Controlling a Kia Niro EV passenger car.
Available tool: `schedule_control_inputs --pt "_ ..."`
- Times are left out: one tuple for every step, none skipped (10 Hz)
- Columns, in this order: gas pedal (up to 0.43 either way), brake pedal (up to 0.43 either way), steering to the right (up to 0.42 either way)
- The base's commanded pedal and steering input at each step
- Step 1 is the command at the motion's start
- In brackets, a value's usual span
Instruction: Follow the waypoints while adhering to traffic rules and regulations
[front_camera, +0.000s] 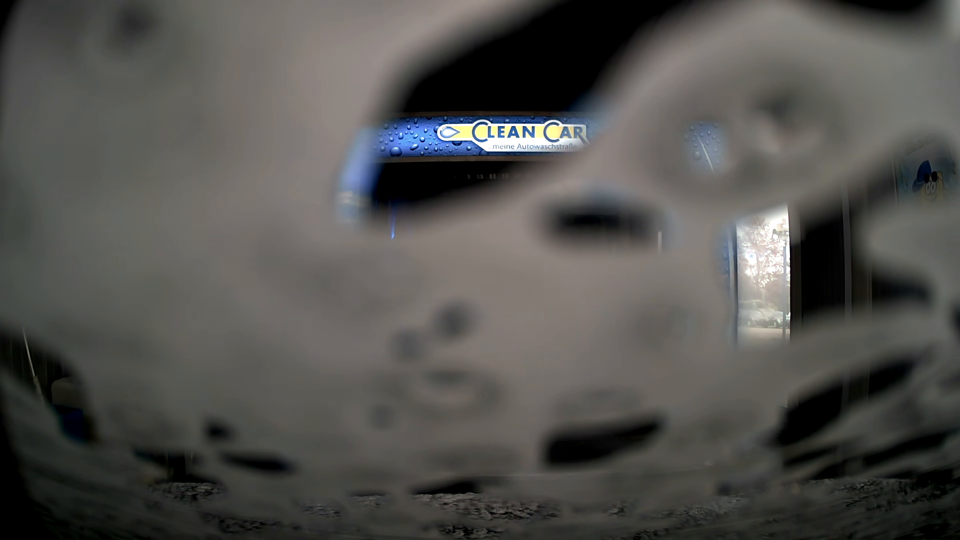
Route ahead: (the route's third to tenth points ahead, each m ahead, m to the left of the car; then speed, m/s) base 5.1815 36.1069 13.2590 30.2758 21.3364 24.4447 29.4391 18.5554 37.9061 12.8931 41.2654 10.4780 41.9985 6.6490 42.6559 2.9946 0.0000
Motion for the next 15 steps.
schedule_control_inputs --pt "0.000 0.000 -0.015" --pt "0.000 0.000 -0.014" --pt "0.000 0.006 -0.014" --pt "0.000 0.000 -0.014" --pt "0.000 0.000 -0.015" --pt "0.000 0.000 -0.014" --pt "0.000 0.006 -0.015" --pt "0.000 0.000 -0.014" --pt "0.000 0.000 -0.014" --pt "0.000 0.000 -0.014" --pt "0.000 0.000 -0.014" --pt "0.000 0.000 -0.014" --pt "0.000 0.000 -0.014" --pt "0.000 0.000 -0.014" --pt "0.000 0.000 -0.015"
